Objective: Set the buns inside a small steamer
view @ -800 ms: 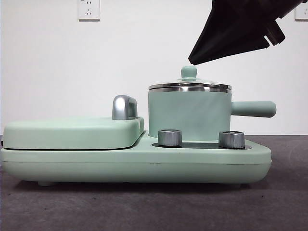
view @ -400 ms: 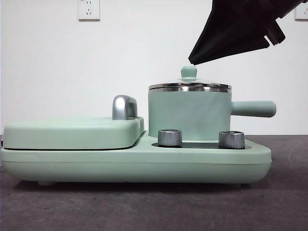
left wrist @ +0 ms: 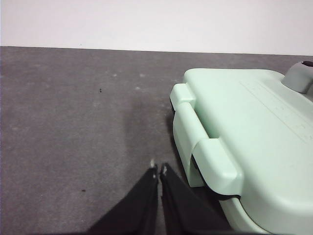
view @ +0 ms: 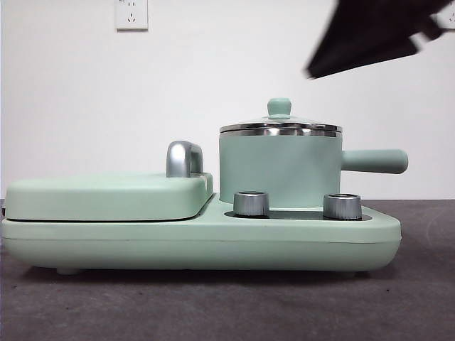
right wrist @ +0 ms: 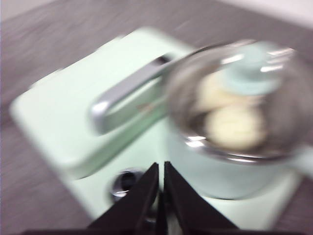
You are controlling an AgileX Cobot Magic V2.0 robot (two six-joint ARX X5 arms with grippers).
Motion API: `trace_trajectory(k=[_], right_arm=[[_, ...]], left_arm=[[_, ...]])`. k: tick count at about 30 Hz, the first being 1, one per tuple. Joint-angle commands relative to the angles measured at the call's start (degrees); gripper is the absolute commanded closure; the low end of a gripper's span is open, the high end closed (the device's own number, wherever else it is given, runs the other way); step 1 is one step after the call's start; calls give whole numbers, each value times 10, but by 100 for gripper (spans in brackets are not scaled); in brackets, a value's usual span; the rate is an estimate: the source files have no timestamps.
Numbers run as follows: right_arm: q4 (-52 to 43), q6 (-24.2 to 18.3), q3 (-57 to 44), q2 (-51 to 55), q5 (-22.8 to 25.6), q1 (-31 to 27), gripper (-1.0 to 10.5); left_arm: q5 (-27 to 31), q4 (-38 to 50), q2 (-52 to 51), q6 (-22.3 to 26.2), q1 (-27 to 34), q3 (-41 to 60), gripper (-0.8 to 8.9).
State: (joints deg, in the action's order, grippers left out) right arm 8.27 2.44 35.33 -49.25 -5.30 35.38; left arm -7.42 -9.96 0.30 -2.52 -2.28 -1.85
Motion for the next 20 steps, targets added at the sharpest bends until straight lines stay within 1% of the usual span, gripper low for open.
trace_trajectory(k=[1, 6, 12, 17, 20], right_arm=[[-30, -13, -67, 59, 4, -43, 932], [-75, -12, -202, 233, 12, -144, 932], [-65, -14, -290, 412, 12, -234, 932], [-69, -13, -345, 494, 13, -272, 932], [-47, -12, -346, 490, 13, -281, 932]], left_arm=[[-3, -3, -1, 5, 0, 11, 803], [-3, -3, -1, 5, 0, 11, 803], [-3, -3, -1, 5, 0, 11, 803], [-3, -3, -1, 5, 0, 11, 803], [-3, -3, -1, 5, 0, 11, 803]])
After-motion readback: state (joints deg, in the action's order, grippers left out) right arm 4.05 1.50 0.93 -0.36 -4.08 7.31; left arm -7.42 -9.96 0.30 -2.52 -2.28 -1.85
